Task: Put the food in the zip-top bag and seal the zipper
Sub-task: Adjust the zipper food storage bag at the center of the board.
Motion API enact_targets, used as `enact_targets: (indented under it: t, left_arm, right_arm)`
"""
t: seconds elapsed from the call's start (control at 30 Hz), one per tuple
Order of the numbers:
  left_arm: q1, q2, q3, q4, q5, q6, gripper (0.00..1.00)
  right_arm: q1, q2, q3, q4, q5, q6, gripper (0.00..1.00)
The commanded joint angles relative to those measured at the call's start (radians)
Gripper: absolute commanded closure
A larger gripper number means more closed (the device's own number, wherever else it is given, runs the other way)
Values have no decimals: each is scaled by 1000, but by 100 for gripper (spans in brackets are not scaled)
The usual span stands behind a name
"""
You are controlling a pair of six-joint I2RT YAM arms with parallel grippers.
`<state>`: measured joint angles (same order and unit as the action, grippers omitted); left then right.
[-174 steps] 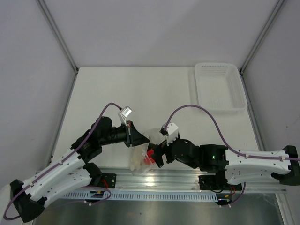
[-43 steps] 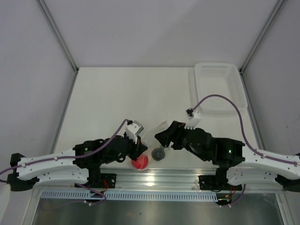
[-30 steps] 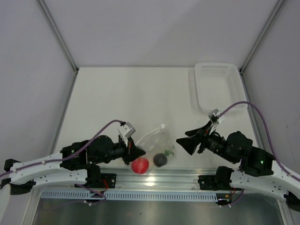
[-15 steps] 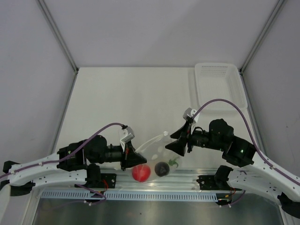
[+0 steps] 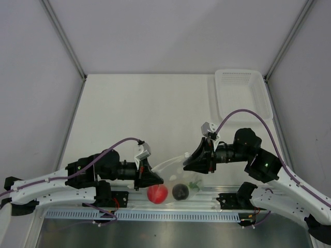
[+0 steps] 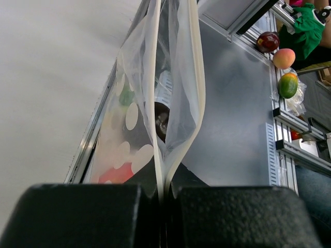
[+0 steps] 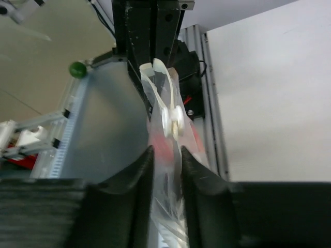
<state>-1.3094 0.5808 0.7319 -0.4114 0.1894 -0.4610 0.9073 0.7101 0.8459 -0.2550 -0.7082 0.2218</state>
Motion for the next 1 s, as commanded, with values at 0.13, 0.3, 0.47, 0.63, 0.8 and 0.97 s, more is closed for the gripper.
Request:
enact_targets:
  t: [0.13, 0.3, 0.47, 0.63, 0.8, 0.97]
  left_arm:
    - [6, 5, -2, 69, 25, 21, 99]
    - [6, 13, 21, -18, -169, -11, 78]
    - [4, 39, 86, -118, -470, -48, 41]
    - [6, 50, 98, -54, -560, -24, 30]
    - [6, 54, 100, 68, -598, 71, 34]
    - [6, 79, 100, 270, -414, 234, 52]
  right_arm:
    - [-22, 23, 33, 60, -57, 39, 100]
    - [-22, 12, 25, 31, 151, 67, 100]
    - [-22, 46, 2, -7, 350, 105, 100]
    - [-24, 90, -16, 7, 385, 142, 100]
    - [-24, 114, -15, 3, 366, 140, 100]
    - [-22, 127, -4, -3, 305, 140, 100]
